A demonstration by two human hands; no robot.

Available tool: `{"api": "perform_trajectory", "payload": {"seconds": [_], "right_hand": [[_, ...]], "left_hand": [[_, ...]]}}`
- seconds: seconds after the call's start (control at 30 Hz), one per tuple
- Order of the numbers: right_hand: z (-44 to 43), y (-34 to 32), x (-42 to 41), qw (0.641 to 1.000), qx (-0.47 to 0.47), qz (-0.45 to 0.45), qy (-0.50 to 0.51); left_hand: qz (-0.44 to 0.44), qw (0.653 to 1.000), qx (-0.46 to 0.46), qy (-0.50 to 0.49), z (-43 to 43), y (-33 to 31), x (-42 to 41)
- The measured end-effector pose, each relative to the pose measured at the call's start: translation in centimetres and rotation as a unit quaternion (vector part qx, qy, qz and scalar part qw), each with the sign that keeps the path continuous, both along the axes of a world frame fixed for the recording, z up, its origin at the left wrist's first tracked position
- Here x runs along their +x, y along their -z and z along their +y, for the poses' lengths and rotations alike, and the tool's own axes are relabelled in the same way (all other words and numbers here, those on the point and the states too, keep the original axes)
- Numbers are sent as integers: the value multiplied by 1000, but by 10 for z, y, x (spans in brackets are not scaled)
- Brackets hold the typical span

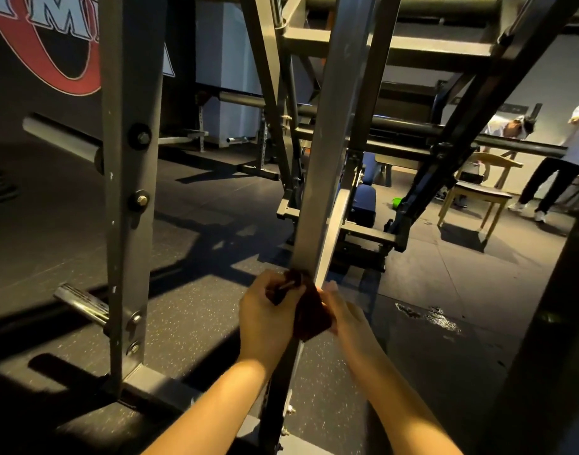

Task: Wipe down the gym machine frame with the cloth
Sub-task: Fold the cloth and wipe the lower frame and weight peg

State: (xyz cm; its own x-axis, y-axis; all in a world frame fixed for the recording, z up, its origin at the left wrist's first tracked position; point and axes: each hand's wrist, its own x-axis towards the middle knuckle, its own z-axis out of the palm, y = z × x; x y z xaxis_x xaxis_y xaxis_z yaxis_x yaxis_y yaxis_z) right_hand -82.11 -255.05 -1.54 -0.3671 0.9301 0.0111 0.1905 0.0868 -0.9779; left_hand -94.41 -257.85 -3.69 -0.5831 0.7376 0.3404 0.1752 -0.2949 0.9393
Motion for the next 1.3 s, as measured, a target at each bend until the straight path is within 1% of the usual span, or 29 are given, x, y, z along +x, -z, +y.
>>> {"api": "perform_trajectory", "payload": {"seconds": [0.07,0.2,0.23,0.3,0.4,0.47,0.53,0.57,0.63,0.67,0.77,0.83,0.9,0.97,1.03,1.1,1.13,1.23,1.3], "right_hand": [[-1,-9,0,999,15,25,16],[-3,-37,0,996,29,81,14],[-5,-42,-1,996,30,83,13],[-7,-46,-4,996,34,82,21],[-6,-47,-7,995,31,87,26],[-4,-46,-7,995,30,95,26],[-3,-45,-6,995,34,91,19],[-3,-45,-6,996,35,84,11],[-5,-47,-4,997,29,78,0],[-6,-48,-3,997,27,74,-3],[-8,-52,-3,997,27,78,-1],[-9,-54,-4,996,23,80,1],[-9,-53,-3,997,25,68,-1],[-6,-50,-1,998,22,64,-4],[-6,-49,0,998,19,60,-10],[-7,-49,0,998,29,51,-14],[-8,-49,-1,998,33,52,-12],[-7,-47,-4,997,42,65,-2],[-3,-44,-5,997,41,65,3]], "left_hand": [[10,1000,24,-9,1,-3,2],[-47,999,16,-4,-7,31,-5],[-44,999,10,-5,-6,31,-7],[-28,999,27,-1,1,12,-10],[34,997,72,-14,9,-32,-10],[36,996,82,3,10,-27,-12],[6,998,40,46,2,3,-12],[3,999,8,45,-4,22,-11],[21,999,-37,8,-11,43,-9],[25,999,-36,-5,-9,42,-9],[26,999,27,1,2,0,-5],[46,997,64,-5,10,-33,-7],[54,995,82,4,12,-43,-10],[30,996,73,36,5,-22,-11],[8,998,38,40,-9,12,-14],[41,999,16,13,-7,23,-19],[66,998,21,0,-2,17,-21],[153,984,87,-19,9,-22,-16],[156,981,116,-13,12,-27,-12]]}}
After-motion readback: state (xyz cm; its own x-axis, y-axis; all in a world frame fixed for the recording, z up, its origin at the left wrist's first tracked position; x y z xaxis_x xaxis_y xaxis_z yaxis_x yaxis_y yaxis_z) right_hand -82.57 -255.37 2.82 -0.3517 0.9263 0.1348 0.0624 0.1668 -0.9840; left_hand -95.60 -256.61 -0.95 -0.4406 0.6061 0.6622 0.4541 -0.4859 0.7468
